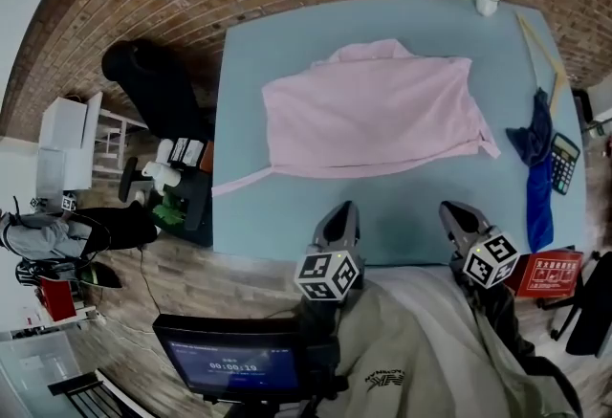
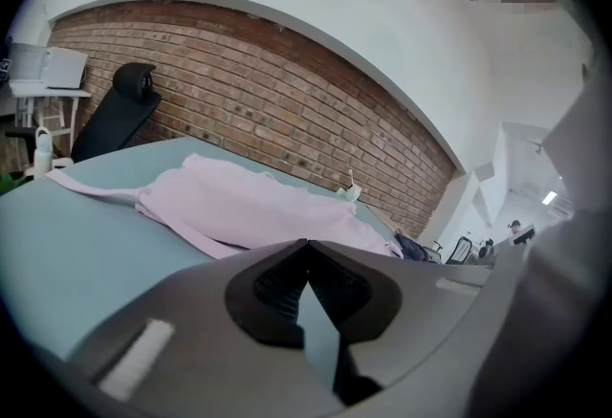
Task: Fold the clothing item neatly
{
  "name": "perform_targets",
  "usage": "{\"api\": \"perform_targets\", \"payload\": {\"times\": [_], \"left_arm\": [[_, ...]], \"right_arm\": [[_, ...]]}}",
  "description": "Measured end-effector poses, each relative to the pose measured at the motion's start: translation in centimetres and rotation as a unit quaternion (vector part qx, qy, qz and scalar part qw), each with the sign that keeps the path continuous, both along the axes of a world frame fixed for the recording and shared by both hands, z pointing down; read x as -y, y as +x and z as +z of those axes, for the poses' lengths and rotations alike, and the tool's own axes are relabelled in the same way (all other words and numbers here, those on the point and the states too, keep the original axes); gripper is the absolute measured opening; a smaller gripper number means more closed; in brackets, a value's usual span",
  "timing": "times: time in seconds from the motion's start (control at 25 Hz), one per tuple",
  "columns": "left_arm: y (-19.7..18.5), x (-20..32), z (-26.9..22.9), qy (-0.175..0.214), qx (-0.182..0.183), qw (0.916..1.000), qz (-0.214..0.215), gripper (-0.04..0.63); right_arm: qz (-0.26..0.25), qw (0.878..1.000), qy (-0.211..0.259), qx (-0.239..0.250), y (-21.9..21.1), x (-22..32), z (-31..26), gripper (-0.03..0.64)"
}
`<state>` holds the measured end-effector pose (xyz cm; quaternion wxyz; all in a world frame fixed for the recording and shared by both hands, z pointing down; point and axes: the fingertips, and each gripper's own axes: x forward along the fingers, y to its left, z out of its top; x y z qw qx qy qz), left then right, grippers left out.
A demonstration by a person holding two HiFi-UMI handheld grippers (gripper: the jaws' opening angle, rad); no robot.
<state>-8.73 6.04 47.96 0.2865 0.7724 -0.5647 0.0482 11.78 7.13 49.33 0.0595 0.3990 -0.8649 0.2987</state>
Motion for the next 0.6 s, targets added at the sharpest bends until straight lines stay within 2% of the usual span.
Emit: {"api": "perform_targets", "payload": {"times": [0.24, 0.6], "left_arm": [[-0.3, -0.8, 0.0, 0.002, 0.000, 0.9998, -0.022, 0.008], [-0.8, -0.2, 0.0, 0.005, -0.005, 0.9994, -0.033, 0.008]], "right_arm": [[-0.028, 1.000, -0.005, -0.002, -0.6, 0.3, 0.5, 0.002], [-0.035, 0.999, -0.006, -0.008, -0.9, 1.5, 0.5, 0.002]]}}
